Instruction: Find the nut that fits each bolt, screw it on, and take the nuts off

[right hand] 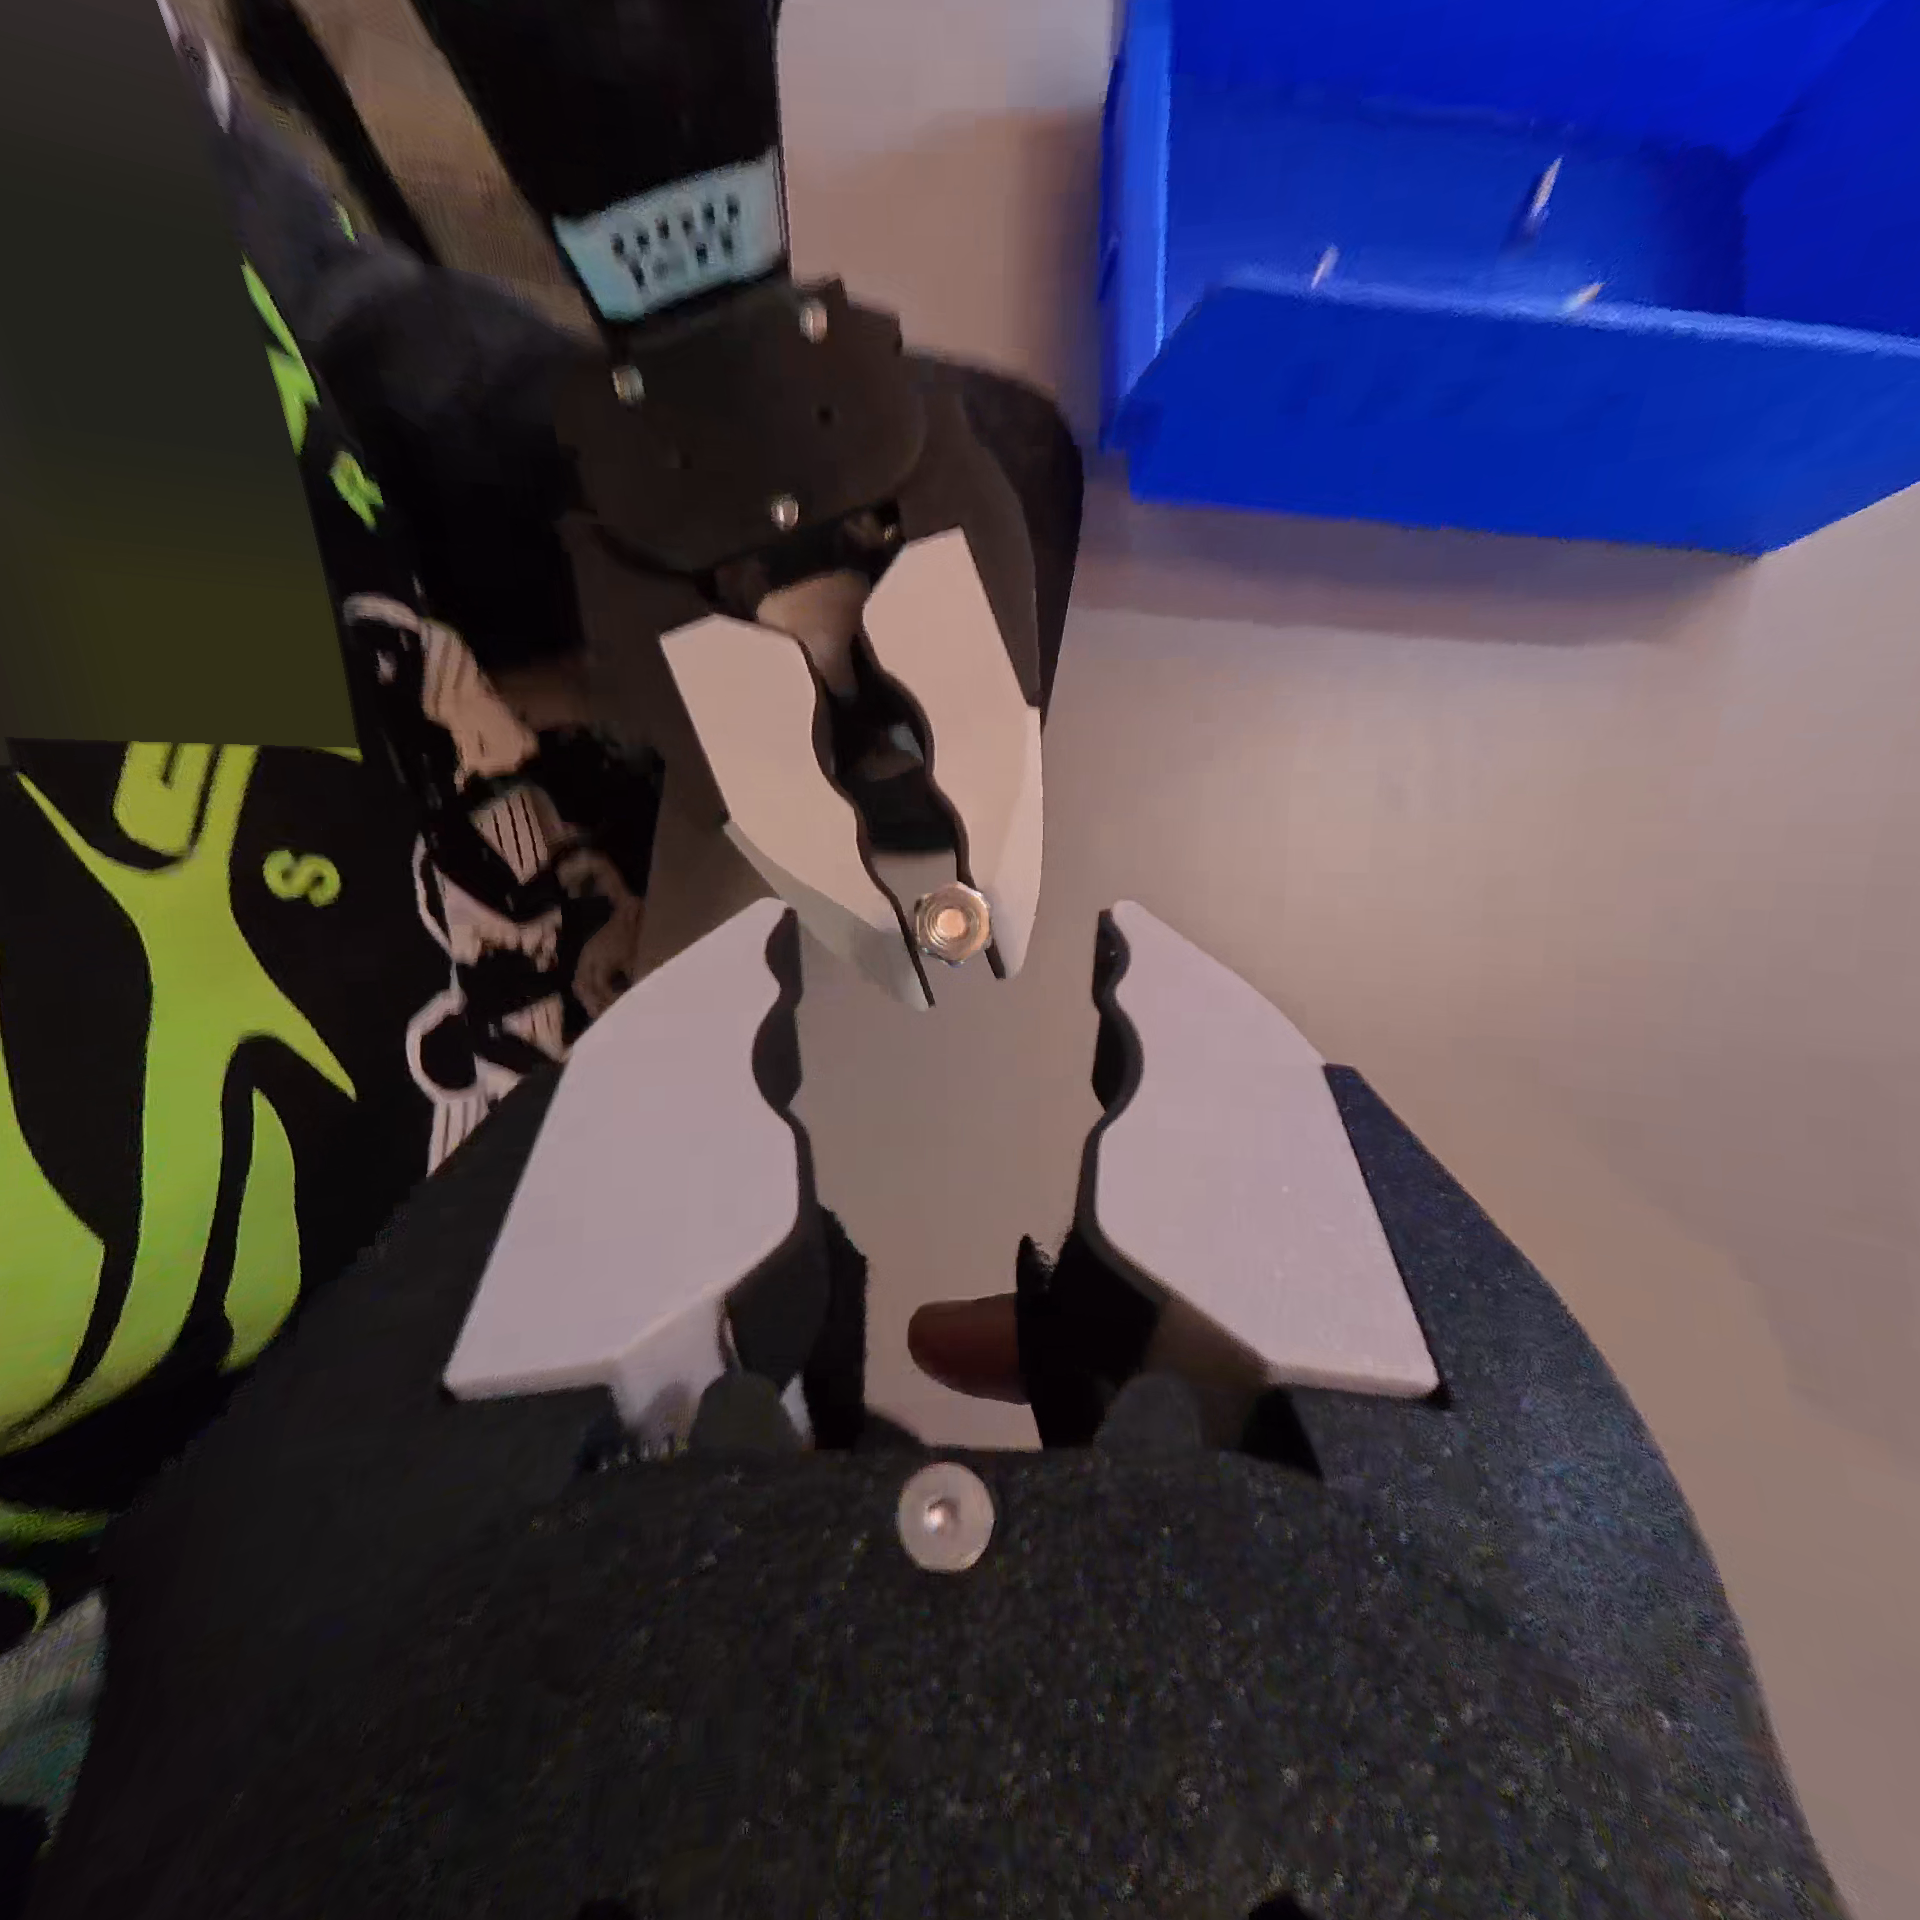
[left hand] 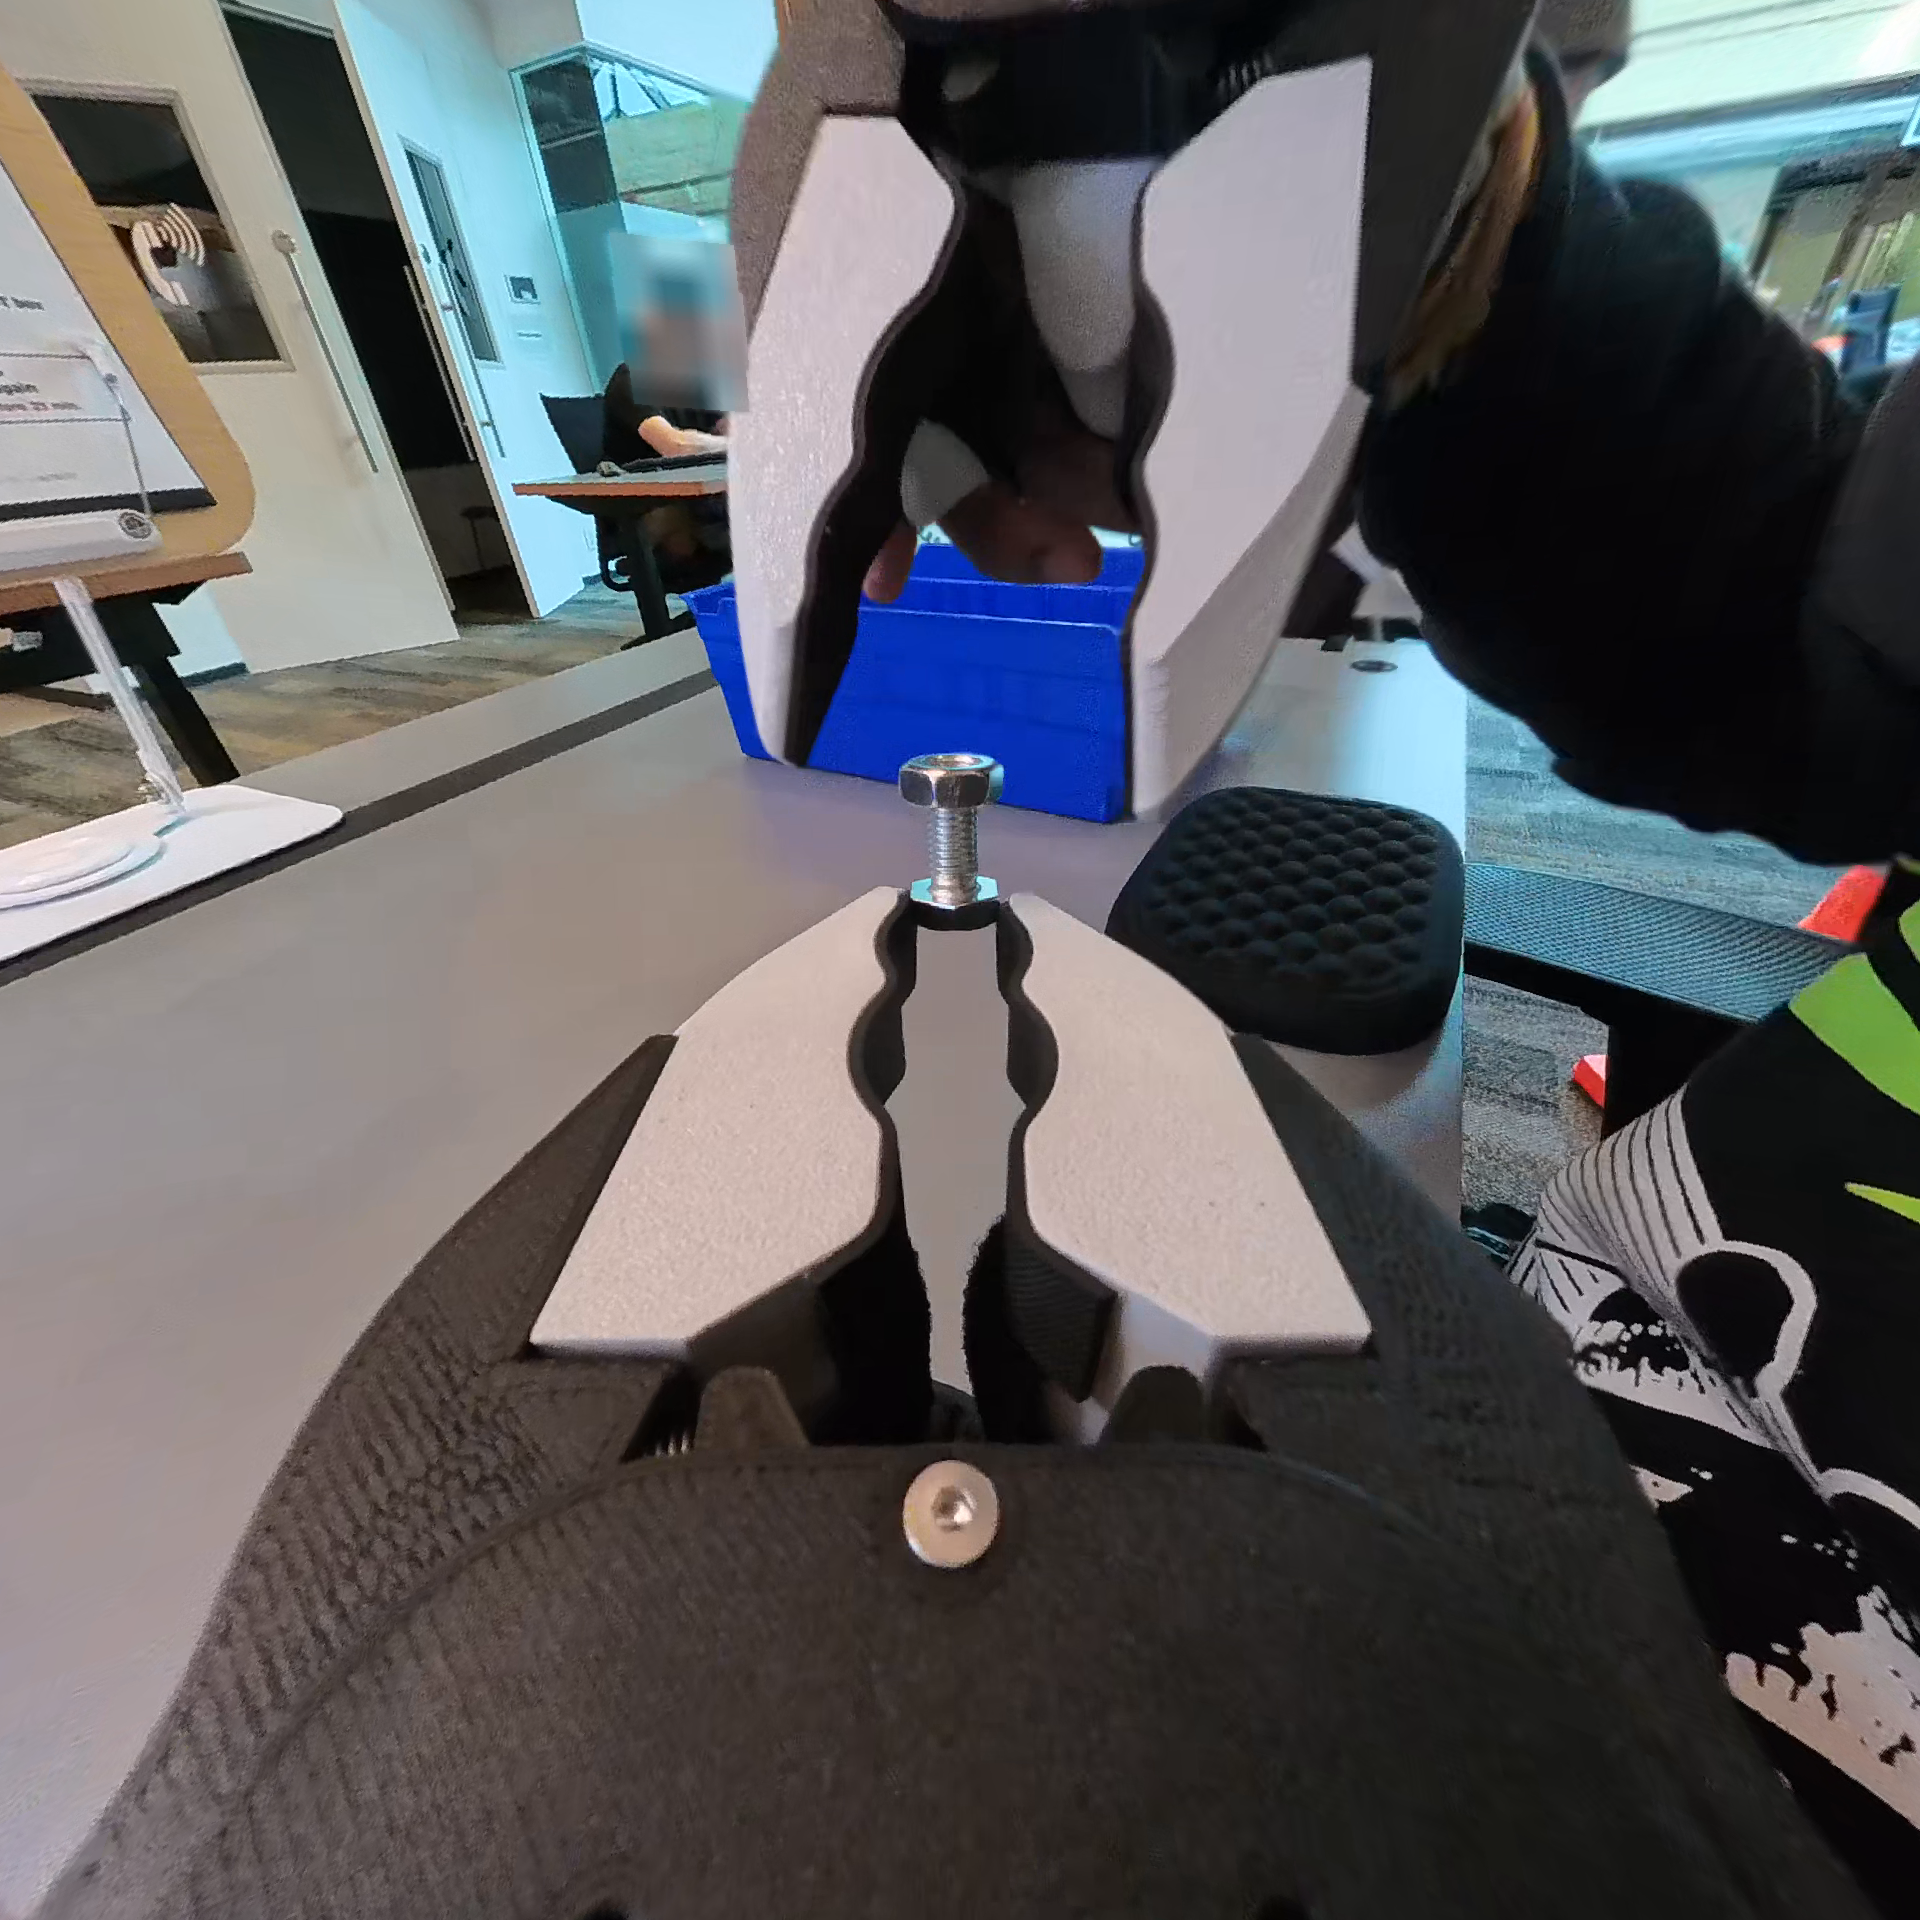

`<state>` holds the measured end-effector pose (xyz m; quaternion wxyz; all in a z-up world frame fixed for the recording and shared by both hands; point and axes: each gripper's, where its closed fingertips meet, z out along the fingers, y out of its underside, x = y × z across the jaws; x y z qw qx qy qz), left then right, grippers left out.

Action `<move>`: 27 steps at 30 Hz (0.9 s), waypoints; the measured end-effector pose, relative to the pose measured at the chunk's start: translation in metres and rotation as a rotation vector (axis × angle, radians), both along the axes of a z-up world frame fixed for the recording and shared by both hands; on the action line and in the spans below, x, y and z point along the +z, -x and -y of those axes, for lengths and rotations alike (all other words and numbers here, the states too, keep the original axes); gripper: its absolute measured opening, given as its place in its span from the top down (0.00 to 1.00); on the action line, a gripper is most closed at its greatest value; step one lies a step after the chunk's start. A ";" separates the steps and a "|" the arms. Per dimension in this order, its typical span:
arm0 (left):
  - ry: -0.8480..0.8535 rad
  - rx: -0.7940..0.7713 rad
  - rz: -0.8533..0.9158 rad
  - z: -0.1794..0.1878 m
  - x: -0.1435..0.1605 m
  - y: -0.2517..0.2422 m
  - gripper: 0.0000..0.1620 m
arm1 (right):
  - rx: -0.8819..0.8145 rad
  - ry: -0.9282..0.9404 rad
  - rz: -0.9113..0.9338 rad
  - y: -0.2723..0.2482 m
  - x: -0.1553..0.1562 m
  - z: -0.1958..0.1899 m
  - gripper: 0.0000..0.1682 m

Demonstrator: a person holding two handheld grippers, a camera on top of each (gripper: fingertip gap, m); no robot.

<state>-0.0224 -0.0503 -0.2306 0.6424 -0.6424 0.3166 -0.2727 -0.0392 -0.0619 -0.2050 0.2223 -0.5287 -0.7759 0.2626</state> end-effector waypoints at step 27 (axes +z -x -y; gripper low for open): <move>0.013 0.060 0.056 -0.009 0.003 0.010 0.91 | -0.317 0.392 -0.764 0.002 0.008 0.010 0.73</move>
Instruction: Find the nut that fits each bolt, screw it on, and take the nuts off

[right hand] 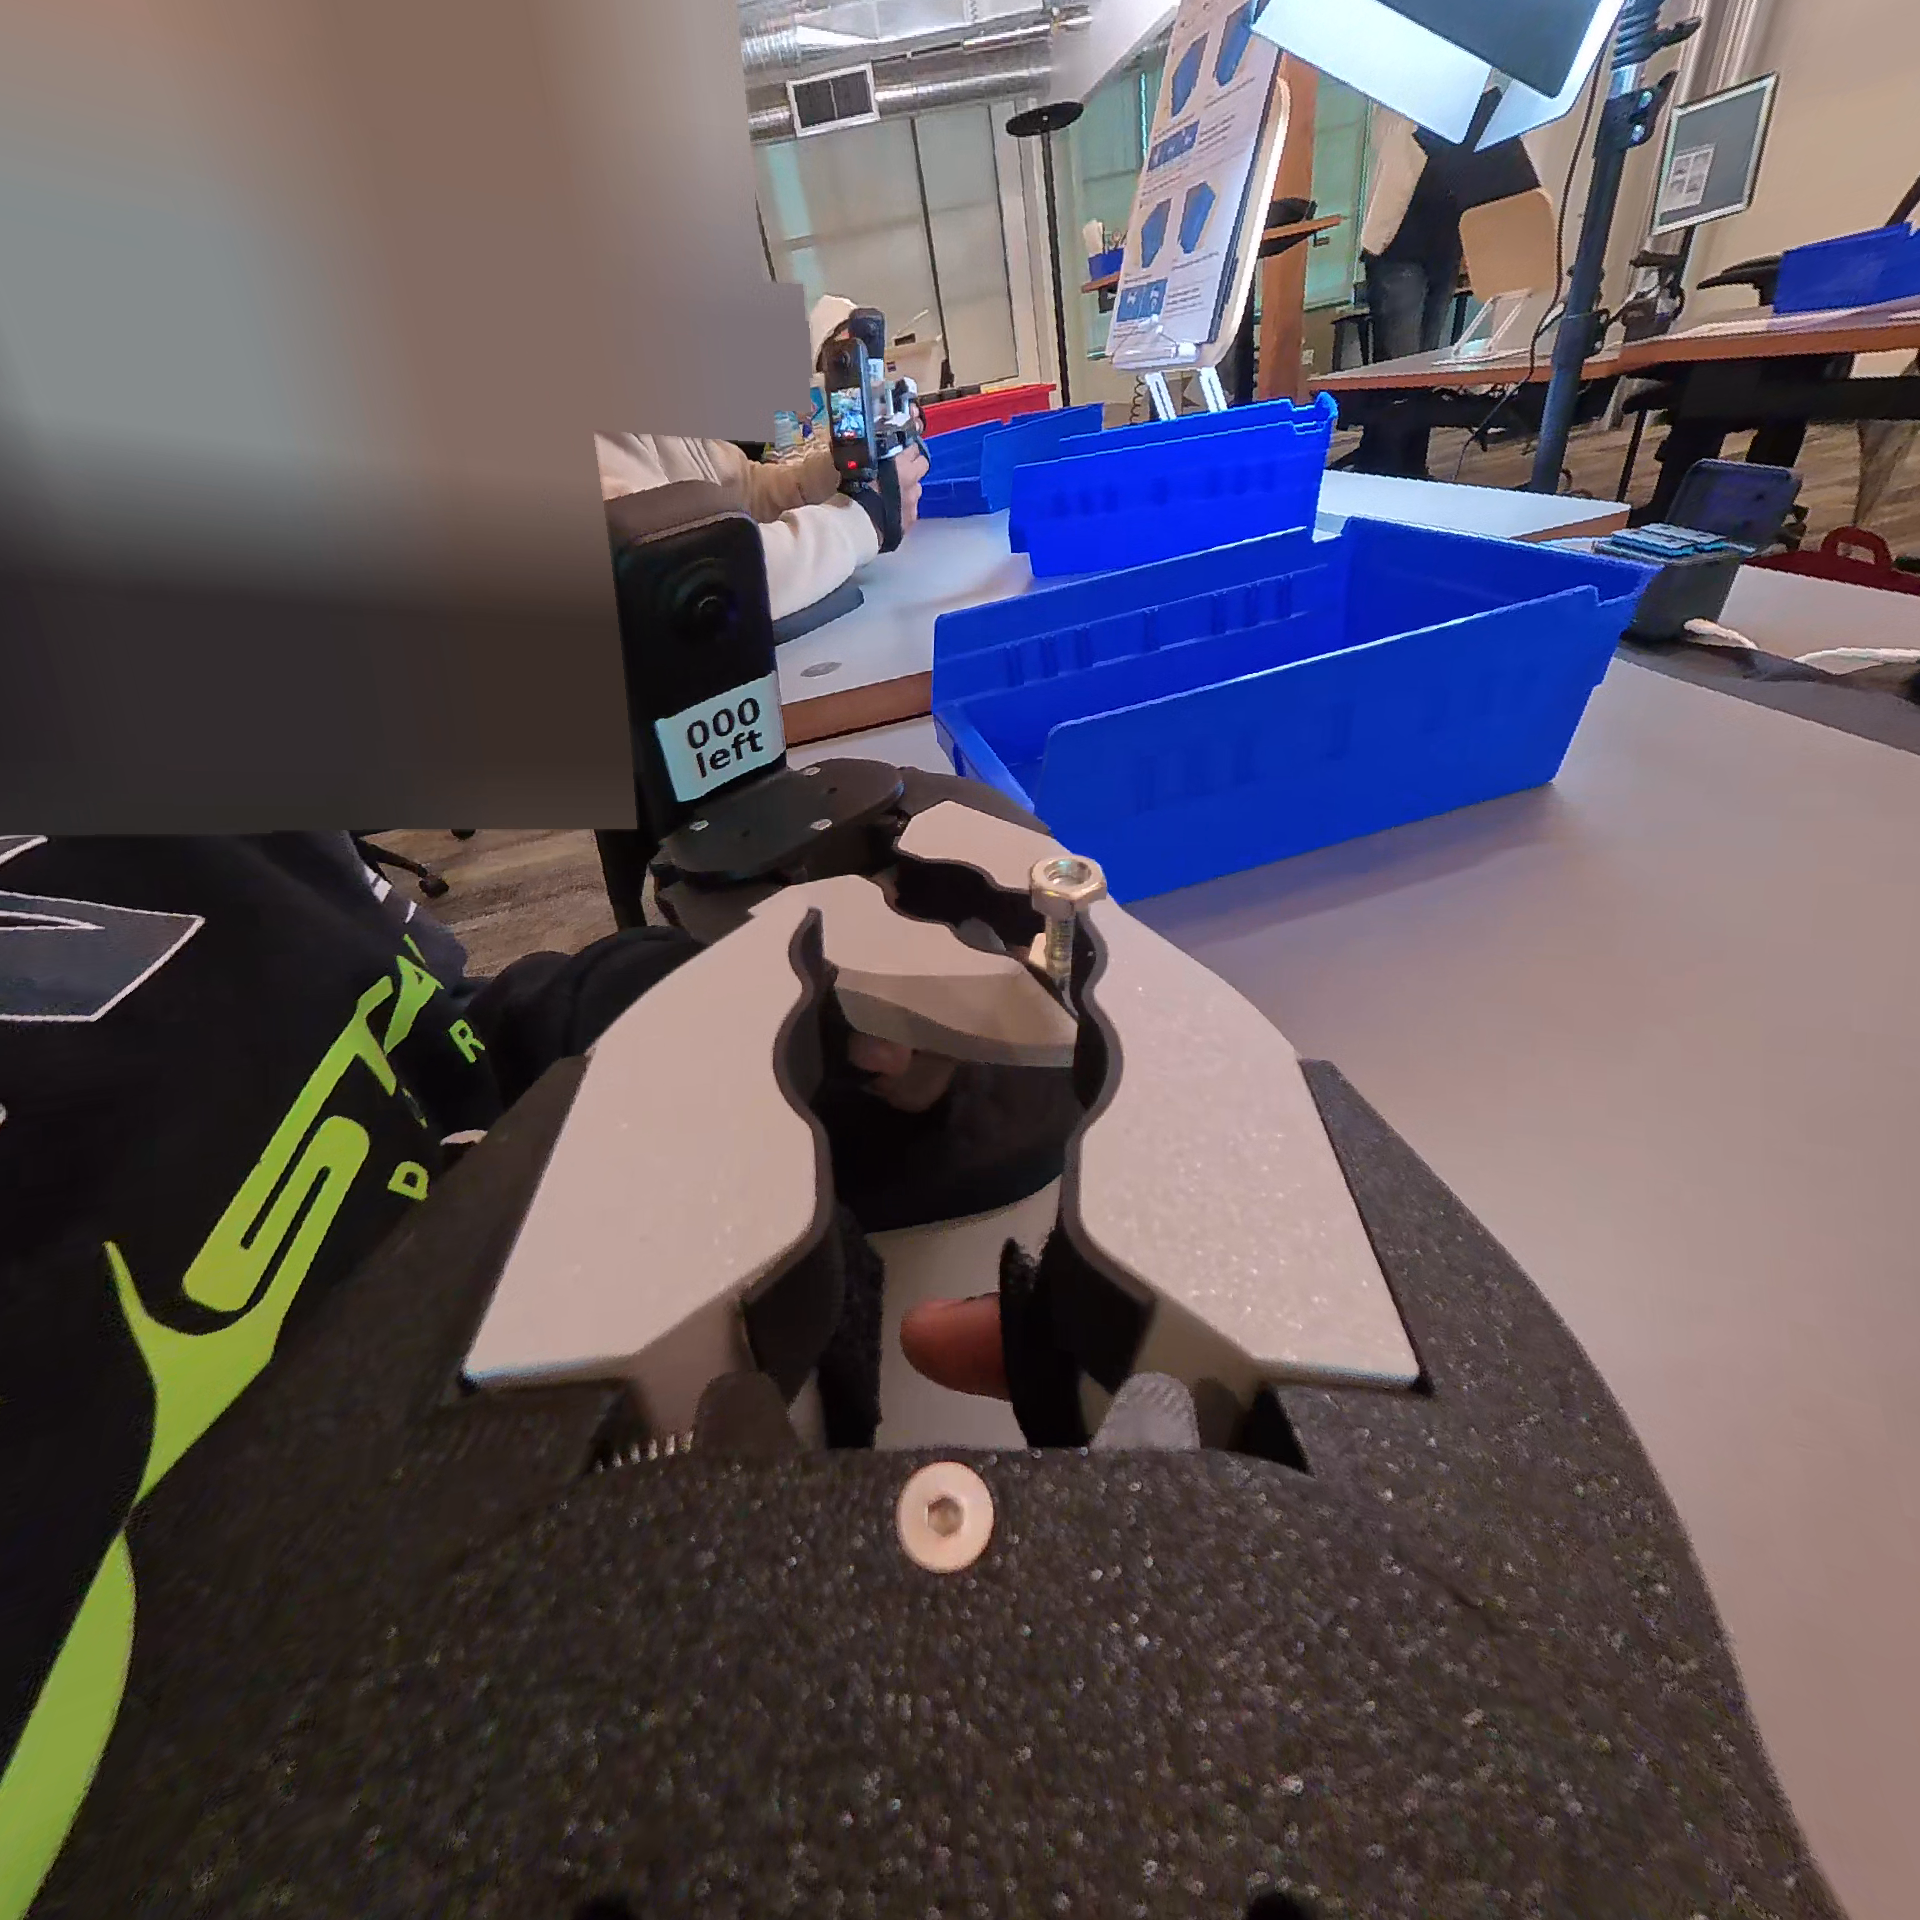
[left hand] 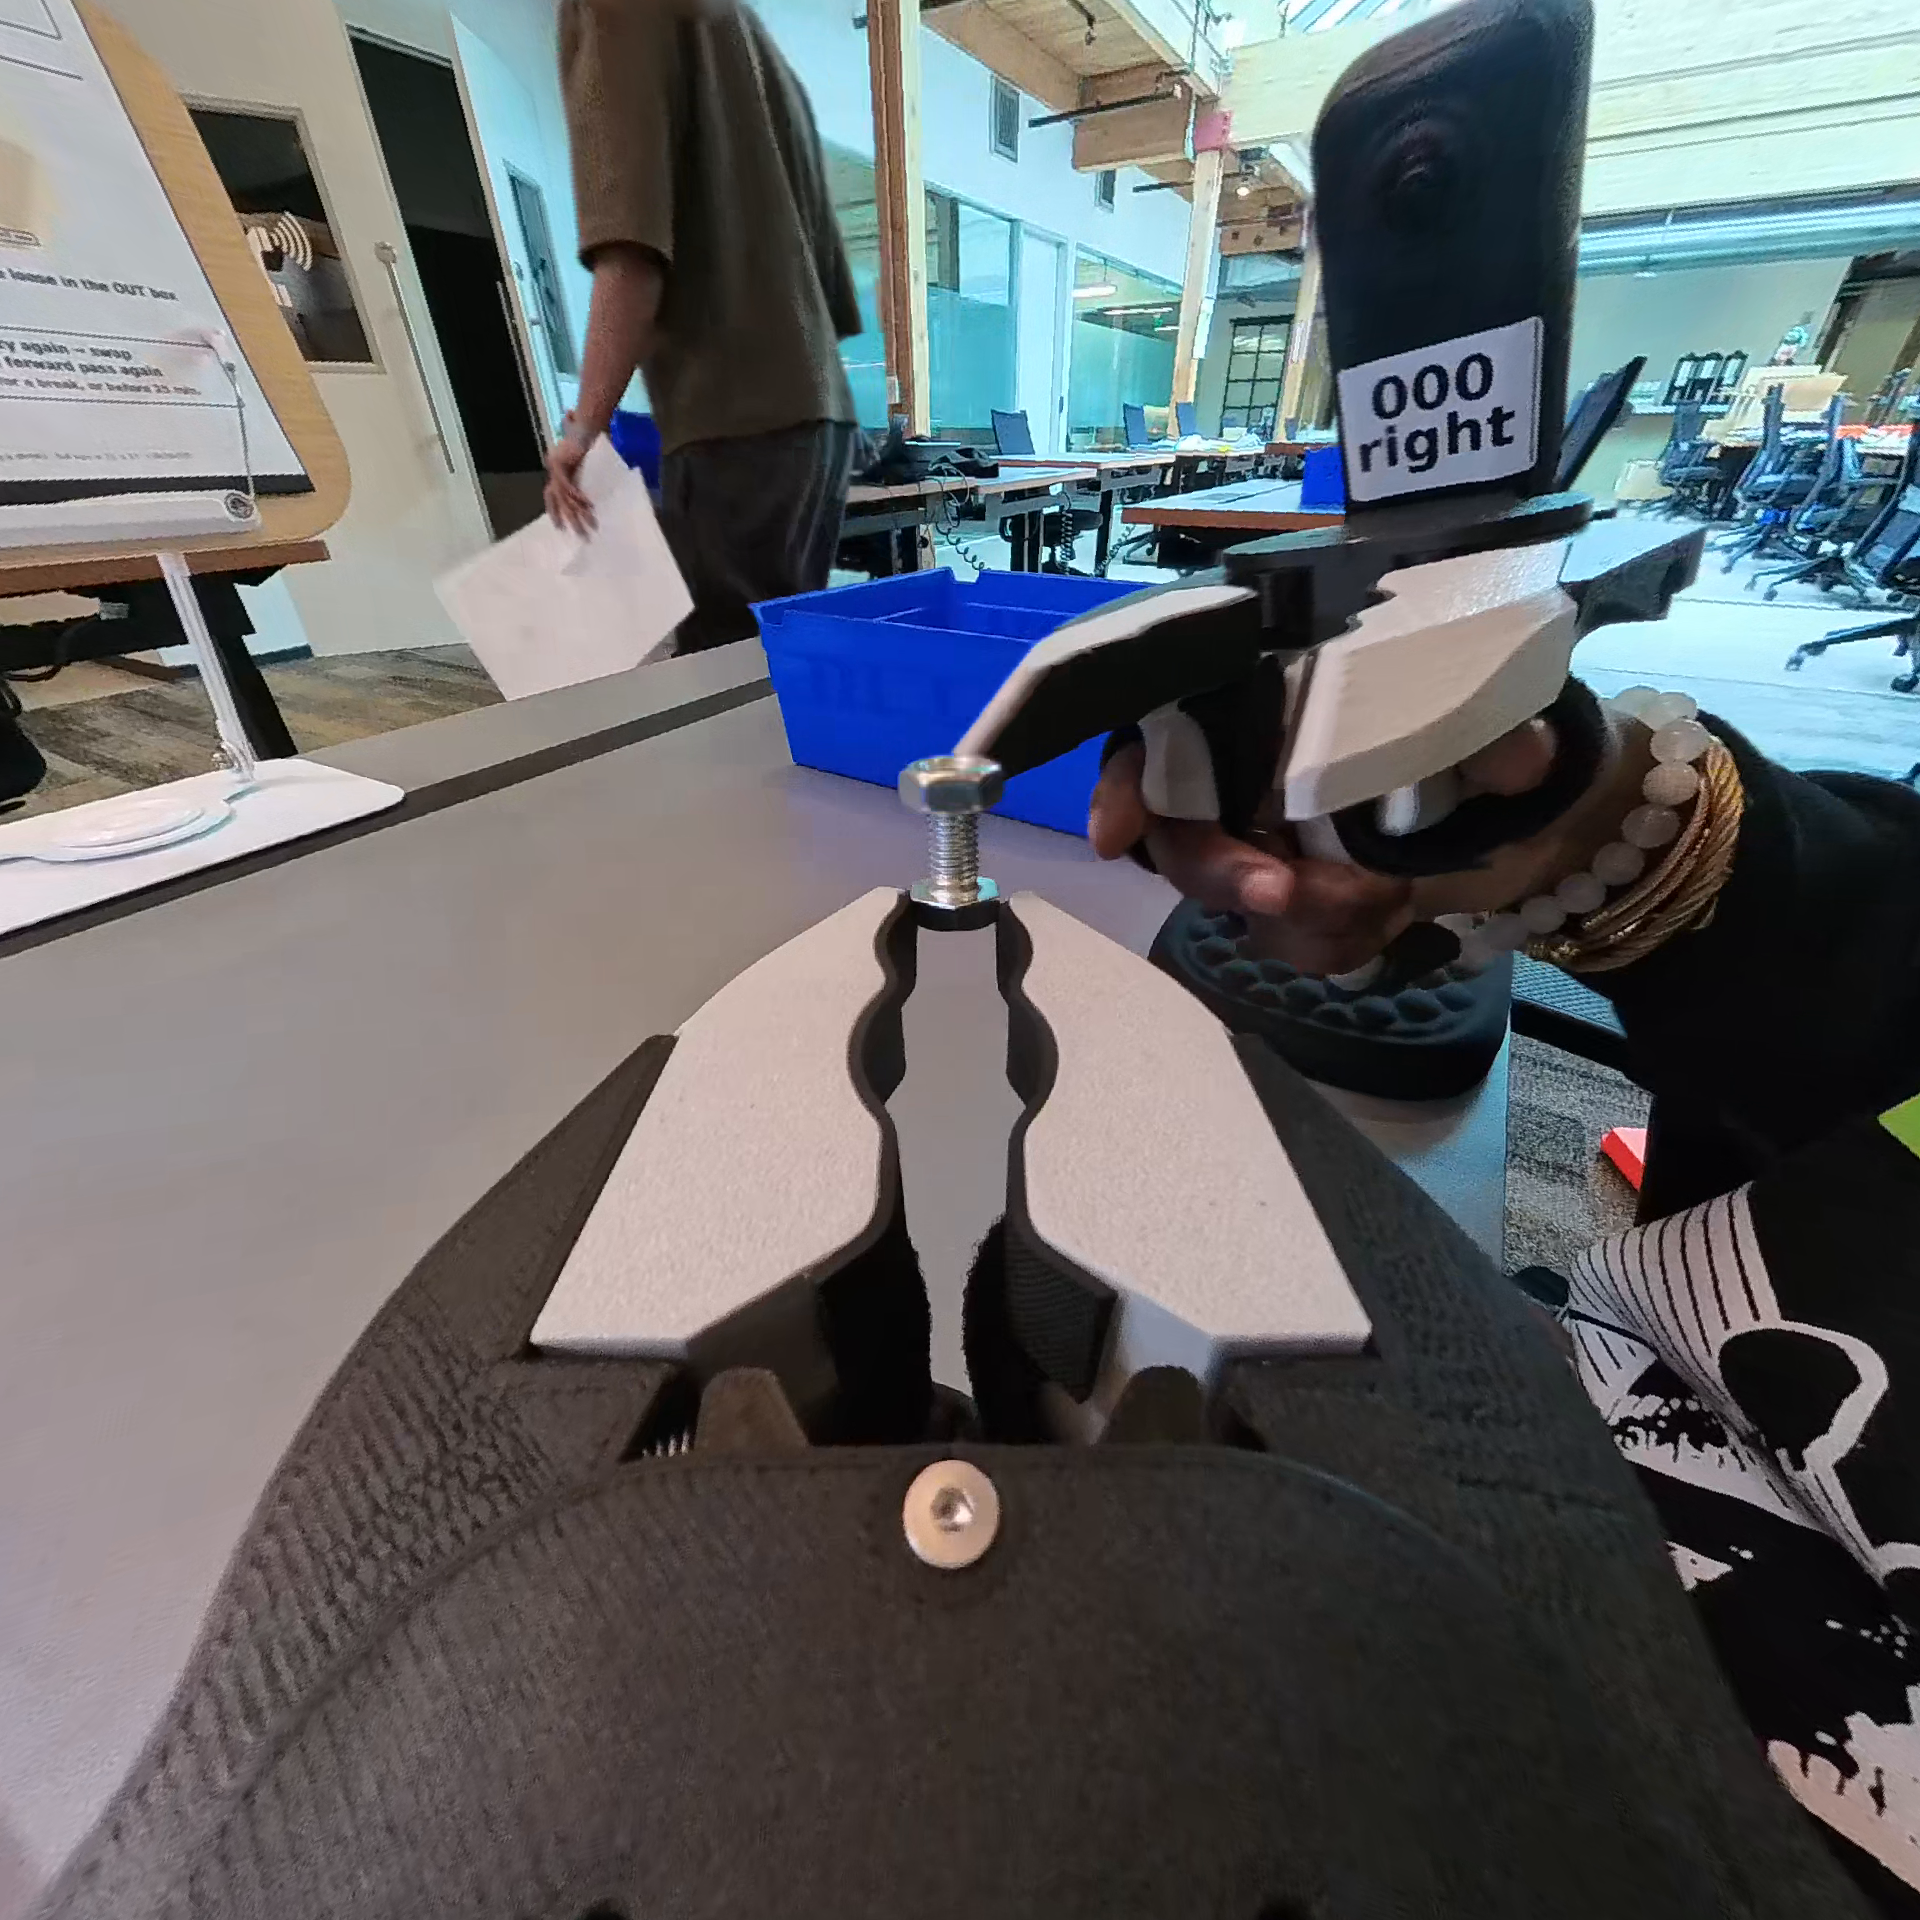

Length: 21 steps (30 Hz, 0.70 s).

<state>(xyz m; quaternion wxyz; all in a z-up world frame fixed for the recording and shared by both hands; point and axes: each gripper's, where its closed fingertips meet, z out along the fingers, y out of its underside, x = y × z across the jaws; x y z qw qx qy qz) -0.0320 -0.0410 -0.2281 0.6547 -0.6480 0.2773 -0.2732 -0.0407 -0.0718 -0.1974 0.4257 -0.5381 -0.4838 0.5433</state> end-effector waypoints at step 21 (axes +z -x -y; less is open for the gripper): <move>0.006 -0.003 -0.026 -0.001 -0.004 -0.002 0.91 | -0.013 -0.003 -0.057 0.017 -0.003 -0.001 0.62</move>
